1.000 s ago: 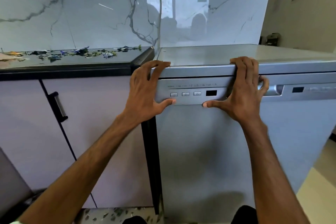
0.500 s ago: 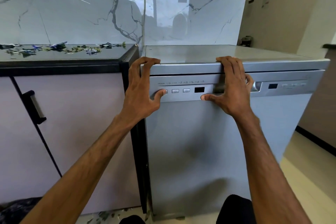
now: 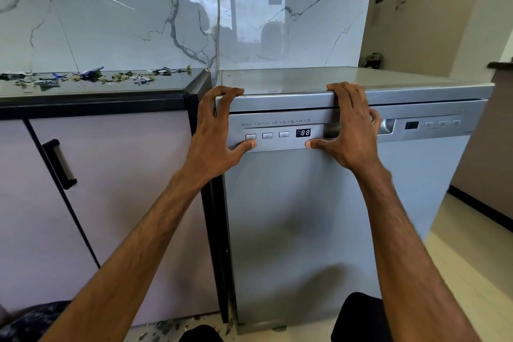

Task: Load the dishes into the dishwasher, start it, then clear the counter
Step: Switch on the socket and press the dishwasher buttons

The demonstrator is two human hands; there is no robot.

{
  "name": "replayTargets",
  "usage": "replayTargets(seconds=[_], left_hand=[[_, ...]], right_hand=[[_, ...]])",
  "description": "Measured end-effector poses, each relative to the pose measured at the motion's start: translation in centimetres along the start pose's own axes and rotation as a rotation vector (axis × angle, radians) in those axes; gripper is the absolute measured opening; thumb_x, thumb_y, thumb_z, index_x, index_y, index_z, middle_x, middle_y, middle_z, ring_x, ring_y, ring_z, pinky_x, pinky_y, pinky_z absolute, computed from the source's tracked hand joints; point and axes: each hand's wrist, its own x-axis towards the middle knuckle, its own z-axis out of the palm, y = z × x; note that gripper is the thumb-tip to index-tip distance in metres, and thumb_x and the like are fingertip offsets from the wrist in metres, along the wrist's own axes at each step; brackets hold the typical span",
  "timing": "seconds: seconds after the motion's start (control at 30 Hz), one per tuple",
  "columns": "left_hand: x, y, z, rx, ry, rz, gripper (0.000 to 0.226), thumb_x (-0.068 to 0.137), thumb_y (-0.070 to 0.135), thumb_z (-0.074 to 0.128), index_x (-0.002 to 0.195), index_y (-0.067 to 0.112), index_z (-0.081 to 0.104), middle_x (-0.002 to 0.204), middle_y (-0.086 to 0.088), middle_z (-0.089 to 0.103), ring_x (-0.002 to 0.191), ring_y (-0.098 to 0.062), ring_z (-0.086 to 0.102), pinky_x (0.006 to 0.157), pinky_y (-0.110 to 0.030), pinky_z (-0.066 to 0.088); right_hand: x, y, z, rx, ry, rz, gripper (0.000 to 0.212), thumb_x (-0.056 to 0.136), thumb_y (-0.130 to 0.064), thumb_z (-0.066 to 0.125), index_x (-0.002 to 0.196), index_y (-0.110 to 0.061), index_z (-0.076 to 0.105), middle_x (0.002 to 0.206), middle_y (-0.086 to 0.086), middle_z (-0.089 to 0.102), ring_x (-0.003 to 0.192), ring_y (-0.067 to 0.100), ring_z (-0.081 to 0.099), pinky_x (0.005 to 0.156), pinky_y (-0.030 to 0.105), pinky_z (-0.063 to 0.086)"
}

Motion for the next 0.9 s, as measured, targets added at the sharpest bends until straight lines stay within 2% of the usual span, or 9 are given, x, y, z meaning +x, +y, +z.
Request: replayTargets(seconds=[0.33,0.5,0.73,0.9], left_hand=[[-0.07,0.43,-0.05,-0.002,0.021,-0.014,0.090,0.072,0.035,0.086,0.146,0.014,0.039,0.148,-0.011,0.030,0.135,-0.019,0.030,0.096,0.010,0.018],[-0.11,0.51,-0.11,0.018,0.019,-0.028,0.091,0.073,0.039,0.085,0.148,0.019,0.037,0.150,-0.007,0.028,0.136,-0.016,0.029,0.090,0.010,0.022],[-0.09,0.53,-0.14,0.045,0.027,-0.019,0.091,0.074,0.041,0.084,0.148,0.020,0.036,0.151,-0.008,0.028,0.136,-0.020,0.032,0.099,-0.016,0.036],[-0.11,0.27,-0.11,0.053,0.021,-0.012,0.094,0.073,0.044,0.084,0.150,0.022,0.034,0.151,-0.008,0.027,0.138,-0.022,0.032,0.102,-0.025,0.041]], right_hand=[[-0.10,-0.11,-0.27,0.000,0.000,-0.011,0.113,0.052,-0.053,0.093,0.146,-0.025,0.037,0.151,-0.004,0.036,0.144,0.018,0.030,0.110,0.053,0.029],[-0.25,-0.19,-0.34,-0.021,-0.008,-0.002,0.114,0.054,-0.054,0.093,0.147,-0.024,0.036,0.153,-0.003,0.034,0.146,0.018,0.027,0.111,0.052,0.028],[-0.36,-0.18,-0.49,-0.047,-0.023,0.005,0.115,0.055,-0.058,0.090,0.149,-0.025,0.033,0.156,-0.004,0.032,0.150,0.018,0.022,0.112,0.052,0.028],[-0.41,-0.15,-0.32,-0.063,-0.050,0.024,0.117,0.058,-0.060,0.088,0.151,-0.026,0.028,0.160,-0.003,0.026,0.152,0.018,0.016,0.115,0.054,0.025]])
